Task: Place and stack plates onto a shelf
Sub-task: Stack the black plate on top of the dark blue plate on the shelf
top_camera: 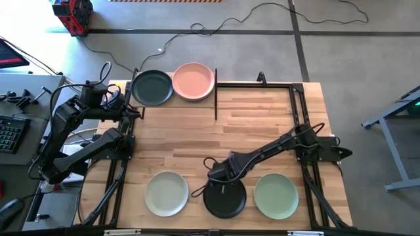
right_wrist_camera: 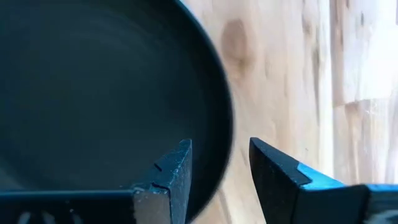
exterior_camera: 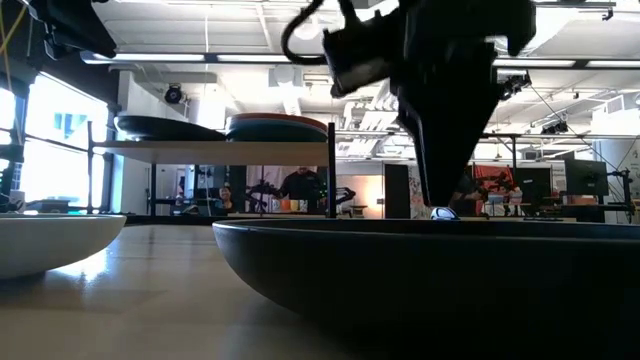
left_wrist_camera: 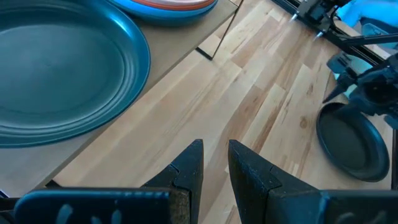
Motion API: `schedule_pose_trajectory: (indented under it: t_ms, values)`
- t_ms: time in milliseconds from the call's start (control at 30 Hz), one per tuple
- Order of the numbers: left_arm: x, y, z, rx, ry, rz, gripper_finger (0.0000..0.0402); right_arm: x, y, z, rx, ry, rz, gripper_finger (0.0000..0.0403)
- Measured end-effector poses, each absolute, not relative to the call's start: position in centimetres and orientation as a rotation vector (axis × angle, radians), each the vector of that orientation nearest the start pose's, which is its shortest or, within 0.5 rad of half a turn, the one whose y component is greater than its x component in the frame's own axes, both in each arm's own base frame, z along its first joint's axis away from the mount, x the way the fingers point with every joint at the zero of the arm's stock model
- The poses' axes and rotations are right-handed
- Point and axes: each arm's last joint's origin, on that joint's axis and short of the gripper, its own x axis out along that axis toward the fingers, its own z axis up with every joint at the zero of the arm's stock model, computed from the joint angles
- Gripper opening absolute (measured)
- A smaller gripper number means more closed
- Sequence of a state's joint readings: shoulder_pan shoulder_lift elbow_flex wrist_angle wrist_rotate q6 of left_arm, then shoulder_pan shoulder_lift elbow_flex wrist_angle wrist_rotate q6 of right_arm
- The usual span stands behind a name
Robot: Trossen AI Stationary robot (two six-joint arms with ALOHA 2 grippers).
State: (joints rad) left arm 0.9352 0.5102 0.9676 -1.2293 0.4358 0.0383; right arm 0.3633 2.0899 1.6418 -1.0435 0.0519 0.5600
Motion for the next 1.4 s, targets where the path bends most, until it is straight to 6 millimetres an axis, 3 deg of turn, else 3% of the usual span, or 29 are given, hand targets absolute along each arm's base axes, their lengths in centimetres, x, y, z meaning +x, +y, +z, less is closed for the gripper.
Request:
schedule_pose_trajectory:
  t_ms: [400, 867, 1133, 1267, 1400]
  values:
    - [4.0, 3.3, 32.9, -0.490, 0.604, 0.474, 0.0064, 38.0, 12.7, 16.3, 0.186, 1.501, -0.077, 0.0139]
    - [4.0, 3.3, 32.9, -0.500, 0.602, 0.477, 0.0064, 38.1, 12.8, 16.0, 0.204, 1.482, -0.057, 0.0139]
    - [4.0, 3.3, 32.9, -0.500, 0.602, 0.477, 0.0064, 37.5, 12.7, 14.8, 0.259, 1.513, -0.088, 0.0139]
    - [4.0, 3.3, 32.9, -0.500, 0.602, 0.477, 0.0064, 37.6, 12.7, 14.8, 0.265, 1.503, -0.085, 0.0124]
    - [4.0, 3.3, 32.9, -0.500, 0.602, 0.477, 0.0064, 37.6, 12.7, 14.8, 0.269, 1.499, -0.082, 0.0081]
